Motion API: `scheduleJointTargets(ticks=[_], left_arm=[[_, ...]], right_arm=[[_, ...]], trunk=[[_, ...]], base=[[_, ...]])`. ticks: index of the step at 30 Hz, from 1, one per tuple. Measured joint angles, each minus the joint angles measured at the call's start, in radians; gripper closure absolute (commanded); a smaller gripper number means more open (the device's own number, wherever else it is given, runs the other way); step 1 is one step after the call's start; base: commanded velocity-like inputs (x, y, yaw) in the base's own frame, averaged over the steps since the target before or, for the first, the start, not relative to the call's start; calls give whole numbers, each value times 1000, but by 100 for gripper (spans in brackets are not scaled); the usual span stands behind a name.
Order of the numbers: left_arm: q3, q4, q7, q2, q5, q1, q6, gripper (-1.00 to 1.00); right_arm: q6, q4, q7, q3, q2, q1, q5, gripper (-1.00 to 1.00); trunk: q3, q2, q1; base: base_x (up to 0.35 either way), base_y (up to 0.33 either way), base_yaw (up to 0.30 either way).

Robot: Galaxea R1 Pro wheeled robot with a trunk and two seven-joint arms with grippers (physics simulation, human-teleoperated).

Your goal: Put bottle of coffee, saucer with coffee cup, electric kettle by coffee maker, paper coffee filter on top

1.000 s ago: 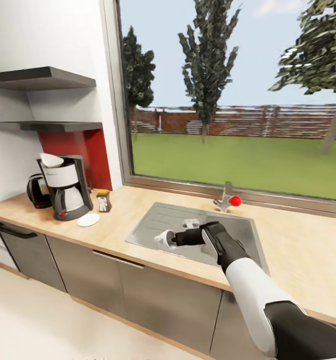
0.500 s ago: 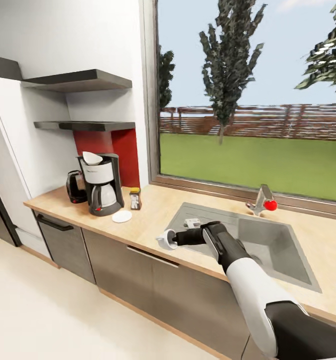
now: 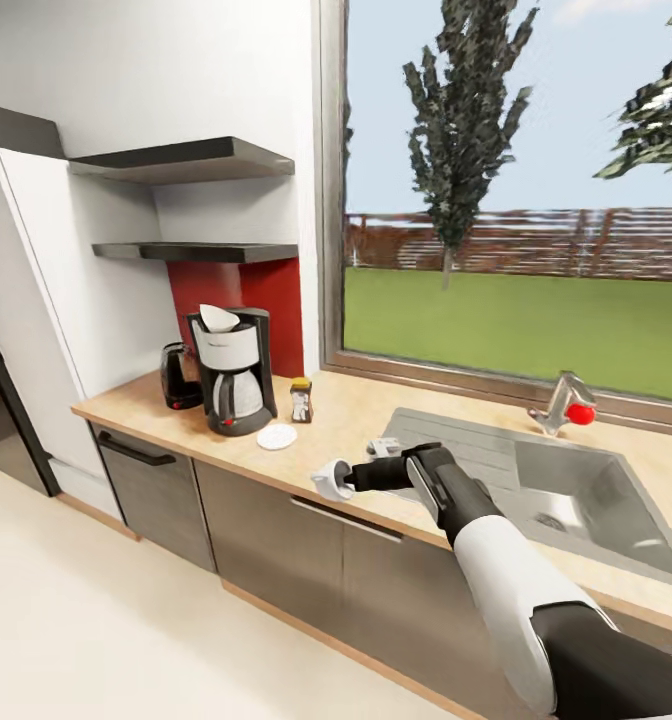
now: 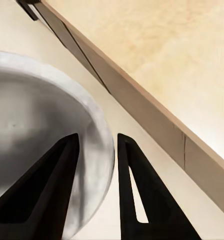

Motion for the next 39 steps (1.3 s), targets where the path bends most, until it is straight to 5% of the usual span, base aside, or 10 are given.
scheduleJointTargets(ticks=[32,39], left_arm=[[-1,-1,0,-1,0,0,0,-100],[-3,-1,3,0,-1,-2,2,-100]], right_arm=[[1,-4,7,-6,3,0,1,100],[2,1,28,-38,-2,0,1,100]], trunk=[[0,0,0],[0,0,0]], base=[[154,329,-44],[154,310,0]])
